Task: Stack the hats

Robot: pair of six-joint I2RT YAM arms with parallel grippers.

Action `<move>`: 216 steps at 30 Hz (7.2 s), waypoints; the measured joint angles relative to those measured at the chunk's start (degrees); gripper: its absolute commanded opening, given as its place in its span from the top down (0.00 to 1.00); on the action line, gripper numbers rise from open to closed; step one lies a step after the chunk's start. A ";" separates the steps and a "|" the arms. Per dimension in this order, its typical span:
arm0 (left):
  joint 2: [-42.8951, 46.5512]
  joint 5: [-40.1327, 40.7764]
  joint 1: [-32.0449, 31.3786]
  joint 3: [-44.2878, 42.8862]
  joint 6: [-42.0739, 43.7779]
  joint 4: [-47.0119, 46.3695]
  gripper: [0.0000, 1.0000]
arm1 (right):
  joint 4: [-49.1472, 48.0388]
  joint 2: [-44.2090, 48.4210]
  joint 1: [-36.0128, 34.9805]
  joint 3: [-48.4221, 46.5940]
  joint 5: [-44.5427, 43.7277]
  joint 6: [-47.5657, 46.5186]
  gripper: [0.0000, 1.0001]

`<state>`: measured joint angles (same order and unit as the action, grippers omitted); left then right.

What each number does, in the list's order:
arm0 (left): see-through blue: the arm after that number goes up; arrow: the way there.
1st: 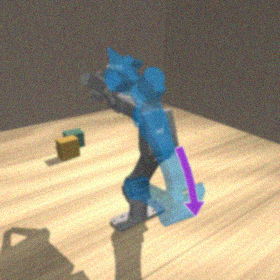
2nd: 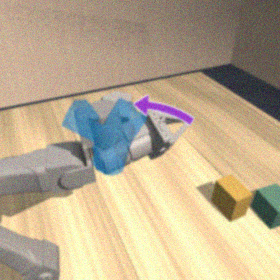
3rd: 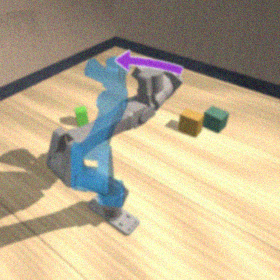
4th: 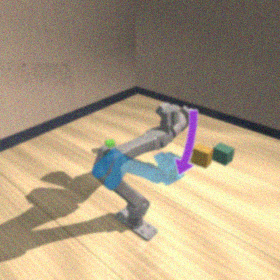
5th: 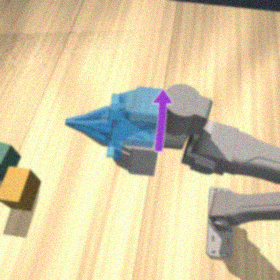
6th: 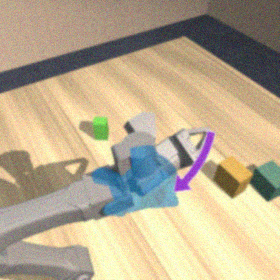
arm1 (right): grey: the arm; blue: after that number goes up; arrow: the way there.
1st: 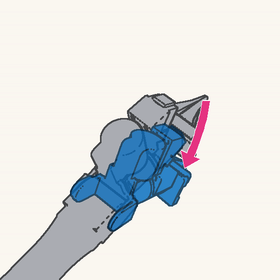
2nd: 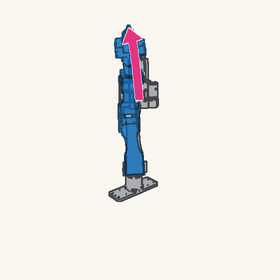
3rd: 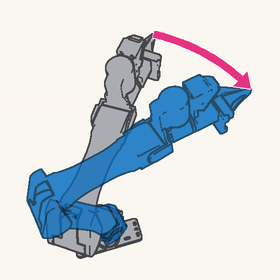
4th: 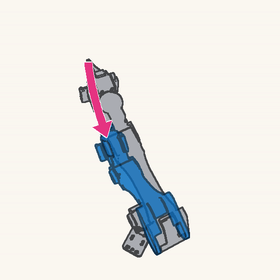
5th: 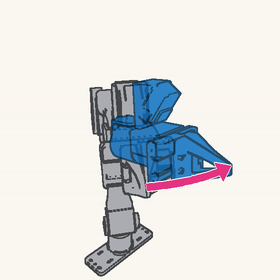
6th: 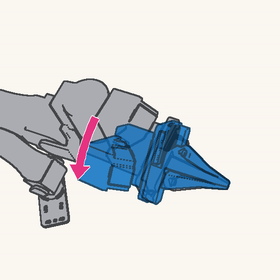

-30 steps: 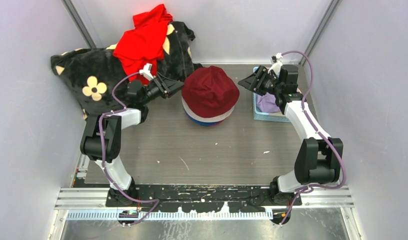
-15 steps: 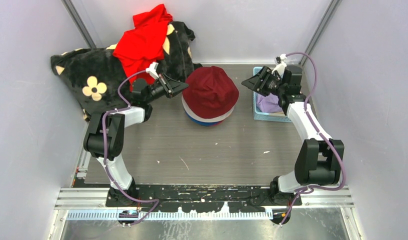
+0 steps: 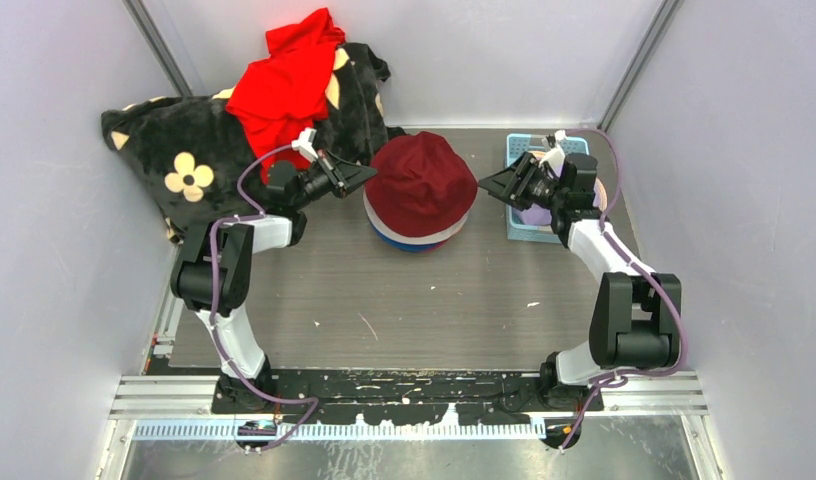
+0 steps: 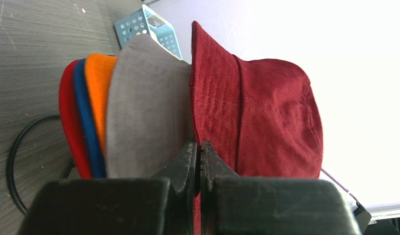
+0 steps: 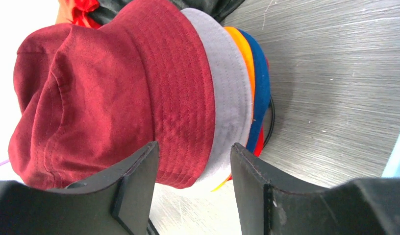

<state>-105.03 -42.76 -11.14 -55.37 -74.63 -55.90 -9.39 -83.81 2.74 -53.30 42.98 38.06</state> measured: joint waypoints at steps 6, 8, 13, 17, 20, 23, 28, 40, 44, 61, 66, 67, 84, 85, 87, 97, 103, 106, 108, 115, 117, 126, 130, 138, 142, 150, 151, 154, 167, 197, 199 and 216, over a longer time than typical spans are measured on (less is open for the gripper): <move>-4.79 0.68 0.00 0.11 -1.60 -2.62 1.00 | -8.35 -2.32 0.00 2.58 3.48 5.14 0.39; -5.77 0.83 0.02 0.20 -1.73 -2.84 1.00 | -10.40 -2.73 0.00 2.93 4.26 6.29 0.39; -6.47 1.03 0.02 0.24 -1.95 -4.11 1.00 | -15.82 -3.61 0.00 3.61 6.10 9.38 0.39; -6.49 1.11 0.02 0.24 -1.97 -4.33 1.00 | -21.22 -5.46 0.00 4.26 7.78 12.83 0.40; -6.49 1.11 0.02 0.24 -1.97 -4.33 1.00 | -24.28 -7.17 -0.02 4.76 8.81 15.17 0.41; -6.49 1.11 0.02 0.24 -1.97 -4.33 1.00 | -27.21 -8.70 -0.17 5.20 9.73 17.38 0.42; -6.51 1.14 0.02 0.24 -1.97 -4.31 1.00 | -33.86 -11.56 -0.66 5.42 11.23 22.10 0.47; -7.23 1.20 0.11 0.22 -1.95 -4.28 1.00 | -50.60 -17.84 -1.09 7.23 12.11 34.34 0.99; -7.39 1.36 0.09 0.24 -1.95 -4.59 1.00 | -47.25 -17.86 -1.29 8.15 10.40 31.95 0.99; -10.38 3.32 -0.09 3.98 -4.81 -14.40 1.00 | -36.48 -17.53 -1.95 8.24 7.56 20.37 0.99; -10.08 3.63 -0.09 3.98 -4.83 -13.73 0.98 | -34.71 -16.61 -1.95 8.17 7.17 19.47 0.93; -9.62 3.72 -0.07 3.98 -4.61 -12.83 0.95 | -33.46 -15.93 -1.95 8.07 6.86 18.84 0.87; 12.92 18.62 2.16 -1.25 21.42 43.47 0.63 | 10.27 0.57 2.10 -7.26 -17.49 -3.15 0.37; 13.70 19.43 2.16 -1.64 22.58 45.46 0.63 | 12.92 0.55 2.12 -9.25 -20.17 -4.59 0.37; 15.32 20.81 2.16 -1.92 24.24 48.59 0.63 | 18.45 0.35 2.12 -13.14 -26.64 -7.72 0.37; 19.65 23.26 2.14 -1.95 28.65 56.50 0.63 | 34.64 -5.73 2.23 -18.38 -45.62 -15.13 0.40; 19.69 23.21 1.95 -1.95 28.76 56.85 0.63 | 36.11 -12.02 2.23 -18.62 -47.63 -16.31 0.41; 19.69 23.17 1.75 -1.95 28.74 56.83 0.63 | 36.50 -14.86 2.23 -20.55 -48.50 -16.79 0.41; 19.69 23.04 1.70 -1.95 28.72 56.83 0.63 | 36.37 -16.90 2.23 -22.43 -49.00 -16.94 0.41; 19.69 22.62 1.60 -1.92 28.72 56.76 0.64 | 34.73 -25.18 2.23 -27.74 -49.42 -16.92 0.45; 19.69 22.53 1.60 -1.92 28.70 56.70 0.64 | 34.67 -27.58 2.23 -28.81 -49.44 -16.87 0.57; 19.69 22.14 1.60 -1.77 28.63 56.46 0.64 | 34.42 -29.90 1.99 -30.34 -50.27 -16.28 0.99; 19.69 22.10 1.55 -1.57 28.52 56.19 0.64 | 35.58 -23.58 1.33 -30.42 -50.45 -16.31 0.99; 20.09 21.97 1.11 -1.55 28.37 56.00 0.64 | 38.12 -7.39 0.68 -38.38 -48.26 -16.33 0.99; 22.14 21.99 1.11 -1.38 28.37 56.17 0.64 | 38.10 -2.16 0.68 -40.65 -43.85 -16.09 0.99; 27.96 21.99 1.07 -0.42 28.37 56.59 0.64 | 37.66 0.26 0.20 -43.15 -29.35 -13.38 0.99; 28.74 21.99 1.07 -0.28 28.37 56.68 0.64 | 37.57 0.26 0.00 -43.78 -27.39 -12.74 0.99; 30.58 21.99 1.07 0.04 28.37 56.94 0.64 | 35.76 0.46 -0.39 -45.55 -21.42 -10.45 0.99; 37.88 22.05 1.07 2.32 28.37 58.99 0.64 | 14.08 1.81 -4.04 -50.01 -1.60 9.92 0.99; 51.39 30.69 1.07 0.22 33.18 72.63 0.62 | 0.42 -3.52 -23.96 -31.56 -1.36 16.79 0.99; 50.80 30.82 1.07 0.22 33.18 72.59 0.62 | -0.22 -3.61 -22.84 -31.15 -1.31 17.00 0.99; 42.34 30.73 1.07 0.22 32.94 70.77 0.62 | -5.68 -3.72 -13.20 -16.35 0.55 19.50 0.87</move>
<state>-62.70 -12.03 -10.07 -55.16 -41.69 14.87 -15.07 -87.53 -10.46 -69.65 43.53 57.56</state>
